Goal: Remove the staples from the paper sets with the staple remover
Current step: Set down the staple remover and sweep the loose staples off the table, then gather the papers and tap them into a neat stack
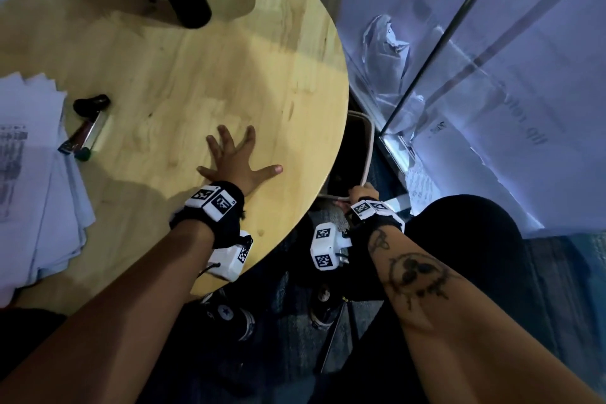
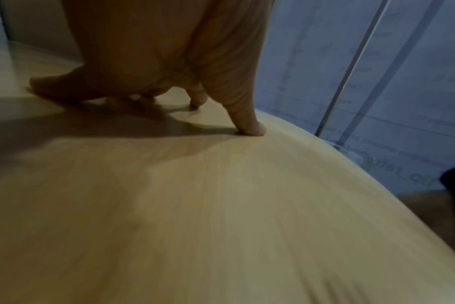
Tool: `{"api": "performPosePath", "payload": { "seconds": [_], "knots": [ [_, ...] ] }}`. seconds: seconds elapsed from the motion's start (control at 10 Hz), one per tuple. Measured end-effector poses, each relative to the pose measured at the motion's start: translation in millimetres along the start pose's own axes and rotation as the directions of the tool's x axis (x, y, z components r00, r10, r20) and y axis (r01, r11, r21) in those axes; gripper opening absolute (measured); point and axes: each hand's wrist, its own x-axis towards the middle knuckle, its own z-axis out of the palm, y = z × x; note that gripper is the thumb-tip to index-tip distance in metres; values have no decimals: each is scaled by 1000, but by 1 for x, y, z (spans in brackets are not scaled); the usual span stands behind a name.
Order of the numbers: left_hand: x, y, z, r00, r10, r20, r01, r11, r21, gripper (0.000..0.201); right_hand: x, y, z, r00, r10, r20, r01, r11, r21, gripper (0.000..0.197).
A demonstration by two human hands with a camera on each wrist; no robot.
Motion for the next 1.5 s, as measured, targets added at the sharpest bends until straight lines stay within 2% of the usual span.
{"api": "performPosePath", "payload": {
  "seconds": [0.1,0.2,0.3,0.4,0.5,0.6,0.7,0.8,0.9,1.0,1.1,1.2,1.3,1.4,1.5],
  "knots": [
    [0,0,0,1000,-5,0,5,1000,-7,99,9,20,8,999,48,26,-50,996,72,56],
    [1,-1,1,1000,-7,-12,7,1000,-9,99,27,53,4,997,-2,-78,-25,942,-335,60],
    [1,-1,2,1000,-4,-25,4,1000,-11,98,28,81,0,989,-105,-103,5,721,-692,53],
    [2,-3,4,1000,5,-27,-5,1000,-22,99,26,75,0,990,-131,43,119,649,-752,48],
    [3,-4,3,1000,15,-16,-16,1000,-26,99,21,53,5,999,-31,8,26,640,-768,49],
    [0,-3,0,1000,4,18,-3,1000,-21,99,5,8,19,938,-242,-249,38,783,-621,60],
    [-3,-2,-11,998,-12,55,14,999,-39,92,-34,-34,42,721,-645,-255,422,700,-576,59],
    [-10,-19,-37,1000,3,4,-1,919,-394,68,-80,-45,75,468,-884,-8,697,375,-611,55],
    [-26,-58,-67,984,-126,-123,1,704,-710,45,-116,-18,120,433,-873,224,807,264,-528,51],
    [-55,-115,-94,948,-210,-238,-35,674,-738,28,-156,43,172,578,-663,476,796,331,-507,50],
    [-84,-182,-121,902,-334,-274,15,658,-753,14,-194,103,219,673,-382,633,739,335,-584,53],
    [-99,-257,-140,780,-504,-371,103,688,-719,16,-209,142,255,702,-135,700,710,224,-668,53],
    [-103,-318,-150,648,-605,-464,334,772,-540,28,-206,165,288,723,34,690,683,115,-722,57],
    [-87,-369,-165,645,-677,-354,404,696,-594,52,-200,174,316,763,7,646,645,49,-763,61],
    [-63,-436,-173,620,-758,-203,452,556,-697,97,-194,172,332,743,-106,661,662,-31,-749,64]
  ]
}}
